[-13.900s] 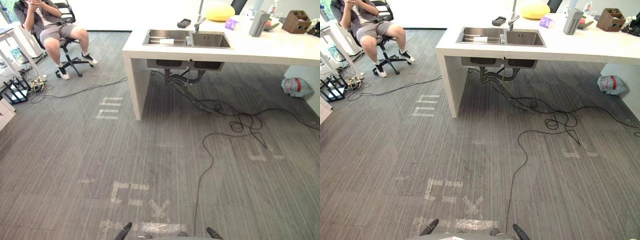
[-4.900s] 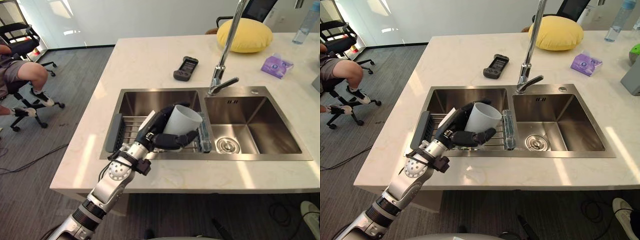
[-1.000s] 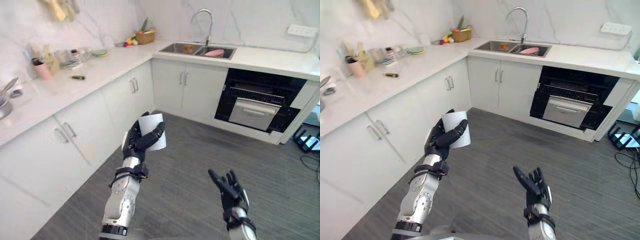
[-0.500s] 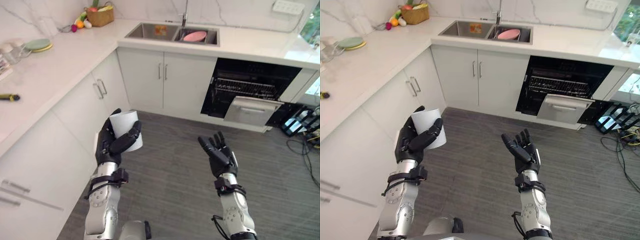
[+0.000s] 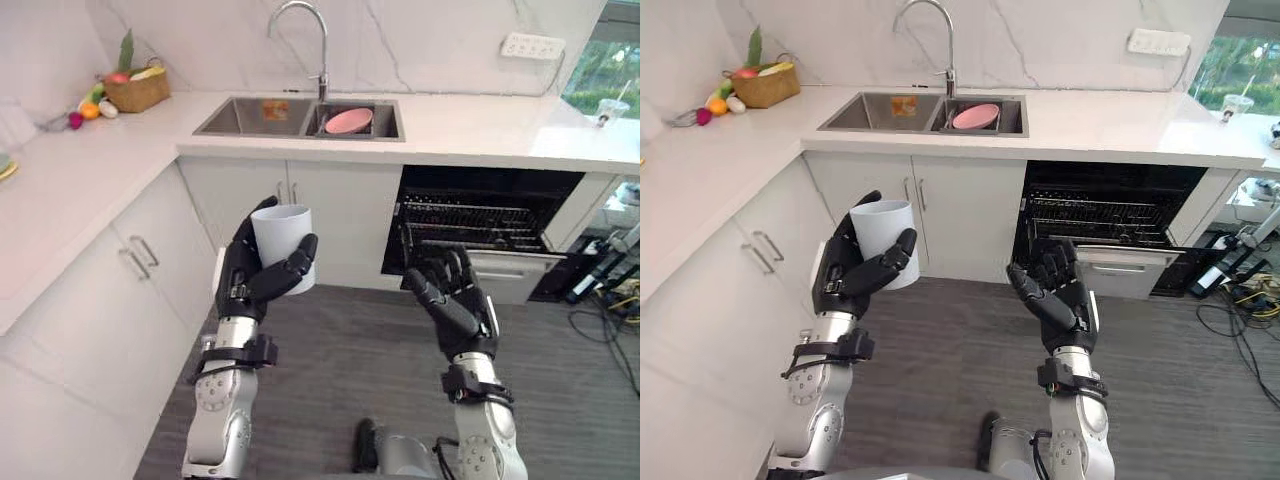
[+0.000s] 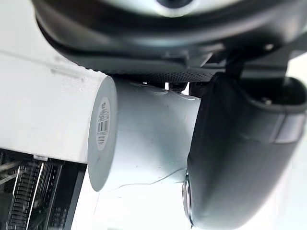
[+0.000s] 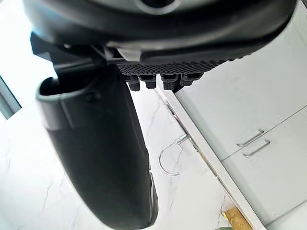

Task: Walk over to the sink, pick up the cup, carry it to the dishwasher, place the cup inside the dishwasher, then close the dishwasher door

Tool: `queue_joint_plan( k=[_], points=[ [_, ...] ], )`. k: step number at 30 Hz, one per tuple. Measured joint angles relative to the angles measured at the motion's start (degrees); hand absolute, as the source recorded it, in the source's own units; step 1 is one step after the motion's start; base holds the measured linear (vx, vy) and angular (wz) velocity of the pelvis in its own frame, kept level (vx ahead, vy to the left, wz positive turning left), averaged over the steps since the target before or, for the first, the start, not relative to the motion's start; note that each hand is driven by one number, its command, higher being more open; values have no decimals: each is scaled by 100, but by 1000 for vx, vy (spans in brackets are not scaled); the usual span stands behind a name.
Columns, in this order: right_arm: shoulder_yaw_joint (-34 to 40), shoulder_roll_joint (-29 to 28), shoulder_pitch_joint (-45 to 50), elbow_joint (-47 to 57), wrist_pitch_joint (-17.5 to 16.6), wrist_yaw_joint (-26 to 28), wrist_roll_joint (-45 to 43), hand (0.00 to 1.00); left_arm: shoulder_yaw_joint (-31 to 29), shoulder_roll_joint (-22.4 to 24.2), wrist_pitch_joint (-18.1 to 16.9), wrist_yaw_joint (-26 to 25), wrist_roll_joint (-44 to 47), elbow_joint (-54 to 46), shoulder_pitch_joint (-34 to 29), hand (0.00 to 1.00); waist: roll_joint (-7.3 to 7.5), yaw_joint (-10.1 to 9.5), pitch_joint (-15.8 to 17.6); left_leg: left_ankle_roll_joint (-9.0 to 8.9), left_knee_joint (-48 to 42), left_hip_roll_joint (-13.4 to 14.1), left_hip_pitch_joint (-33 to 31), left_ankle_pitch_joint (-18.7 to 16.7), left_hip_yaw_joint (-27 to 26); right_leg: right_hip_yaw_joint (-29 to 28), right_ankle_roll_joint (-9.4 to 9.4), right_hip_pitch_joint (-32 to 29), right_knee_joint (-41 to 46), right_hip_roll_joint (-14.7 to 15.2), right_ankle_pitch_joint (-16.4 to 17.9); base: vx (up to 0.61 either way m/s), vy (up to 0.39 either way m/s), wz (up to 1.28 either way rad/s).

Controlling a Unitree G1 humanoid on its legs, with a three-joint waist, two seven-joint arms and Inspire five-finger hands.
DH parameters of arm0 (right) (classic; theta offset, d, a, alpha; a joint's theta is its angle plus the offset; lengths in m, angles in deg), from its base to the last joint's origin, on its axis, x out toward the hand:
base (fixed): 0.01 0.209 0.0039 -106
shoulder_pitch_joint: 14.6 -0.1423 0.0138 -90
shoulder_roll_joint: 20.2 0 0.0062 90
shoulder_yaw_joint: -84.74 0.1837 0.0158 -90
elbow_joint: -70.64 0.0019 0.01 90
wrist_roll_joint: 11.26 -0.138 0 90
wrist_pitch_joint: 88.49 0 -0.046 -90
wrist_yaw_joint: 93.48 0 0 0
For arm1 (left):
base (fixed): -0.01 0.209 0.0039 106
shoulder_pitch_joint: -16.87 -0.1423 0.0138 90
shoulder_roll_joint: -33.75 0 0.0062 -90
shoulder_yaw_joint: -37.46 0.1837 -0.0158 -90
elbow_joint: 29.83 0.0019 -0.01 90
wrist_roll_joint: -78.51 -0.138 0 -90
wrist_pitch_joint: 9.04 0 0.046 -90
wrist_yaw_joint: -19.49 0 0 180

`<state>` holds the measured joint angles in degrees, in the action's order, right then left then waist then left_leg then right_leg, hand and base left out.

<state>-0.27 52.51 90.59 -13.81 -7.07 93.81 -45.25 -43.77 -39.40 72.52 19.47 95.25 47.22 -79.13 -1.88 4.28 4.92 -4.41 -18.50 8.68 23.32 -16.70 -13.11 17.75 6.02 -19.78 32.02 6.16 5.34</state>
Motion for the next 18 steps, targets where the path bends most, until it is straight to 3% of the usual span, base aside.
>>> queue_joint_plan(
  k=[1, 3, 4, 5, 6, 7, 9, 10, 11, 13, 14, 15, 16, 17, 18],
  points=[
    [7, -10, 6, 2, 0, -24, 22, 100, 88, 29, 0, -3, -3, 44, 54, 0, -18, 20, -11, -148, -353, 95, -107, 154, 48, 27, 5, 89, 38, -43, 149, 556, -279, -2],
    [84, -48, 89, 158, 4, -102, 44, 100, 315, 189, -27, -7, -112, 190, 195, 0, -68, 51, 8, -665, -2227, 435, -786, 1324, 392, 10, -48, 543, 52, -251, 623, 483, -215, -14],
    [97, -74, 161, 303, 0, -99, 45, 100, 428, 182, -45, -25, -142, 215, 201, 0, -140, 39, -4, -832, -3251, 571, -1268, 1807, 614, -21, -46, 766, -12, -386, 767, 521, -179, -43],
    [144, -65, 245, 472, -10, -98, 58, 100, 500, 180, -43, -29, -234, 219, 168, 0, -240, 37, -19, -834, -4504, 759, -1855, 1836, 725, -106, -16, 1098, -149, -595, 917, 510, -160, -51],
    [149, -73, 333, 569, -52, -94, 79, 100, 505, 179, -40, -29, -234, 218, 124, 0, -246, 46, -4, -743, -5101, 843, -2240, 1778, 754, -177, 13, 1411, -283, -712, 1016, 601, -142, -65],
    [147, -79, 476, 700, -132, -54, 155, 100, 482, 177, -41, -35, -220, 216, 38, 0, -229, 32, 8, -328, -5470, 908, -2774, 1490, 668, -329, 79, 1911, -570, -836, 1102, 478, -93, -58],
    [141, -67, 484, 713, -178, 18, 162, 100, 442, 179, -42, -41, -215, 208, -52, 0, -223, -48, -6, -120, -5246, 958, -3113, 1179, 423, -530, 58, 2255, -838, -875, 1112, 452, -45, -73],
    [103, -15, 428, 728, -202, 38, 172, 100, 398, 181, -44, -39, -208, 206, -110, 0, -205, -186, -16, 84, -4396, 1004, -3470, 834, 45, -842, 2, 2558, -1163, -870, 1075, 449, 0, -90],
    [66, 19, 387, 728, -202, 35, 198, 100, 384, 183, -52, -40, -207, 199, -141, 0, -199, -231, -13, 133, -3878, 987, -3528, 761, -88, -983, -17, 2649, -1270, -848, 1064, 564, 44, -111],
    [-226, 138, 116, 670, -204, 16, 298, 100, 280, 190, -68, -33, -205, 180, -311, 0, -141, -372, -6, 83, -1189, 492, -3509, 810, 98, -1626, -181, 2837, -1459, -616, 1123, 504, 128, -129],
    [-307, 150, 38, 633, -204, 16, 326, 100, 260, 184, -68, -45, -206, 178, -338, 0, -111, -403, 14, 56, -614, 369, -3486, 886, 218, -1786, -254, 2866, -1472, -538, 1164, 512, 196, -139],
    [-403, 185, -37, 588, -203, 21, 402, 100, 265, 155, -67, -61, -208, 174, -386, 0, -72, -439, 39, 52, 207, 223, -3479, 1164, 313, -2036, -436, 2946, -1476, -405, 1267, 403, 186, -91],
    [-425, 218, -35, 581, -203, 21, 426, 100, 286, 160, -67, -60, -207, 170, -410, 0, -68, -430, 43, 38, 461, 189, -3481, 1351, 290, -2090, -540, 3012, -1476, -340, 1326, 606, 328, -80],
    [-416, 284, 6, 557, -206, 17, 440, 100, 329, 157, -68, -31, -205, 163, -445, 0, -79, -396, 36, 81, 744, 133, -3485, 1825, 217, -2102, -754, 3173, -1468, -248, 1450, 622, 416, -51],
    [-378, 409, 125, 550, -213, -11, 437, 100, 422, 148, -98, 24, -184, 102, -510, 0, -204, -355, -44, 348, 786, 139, -3485, 2762, 122, -2124, -1087, 3367, -1387, -220, 1656, 634, 446, -43]
  ],
)
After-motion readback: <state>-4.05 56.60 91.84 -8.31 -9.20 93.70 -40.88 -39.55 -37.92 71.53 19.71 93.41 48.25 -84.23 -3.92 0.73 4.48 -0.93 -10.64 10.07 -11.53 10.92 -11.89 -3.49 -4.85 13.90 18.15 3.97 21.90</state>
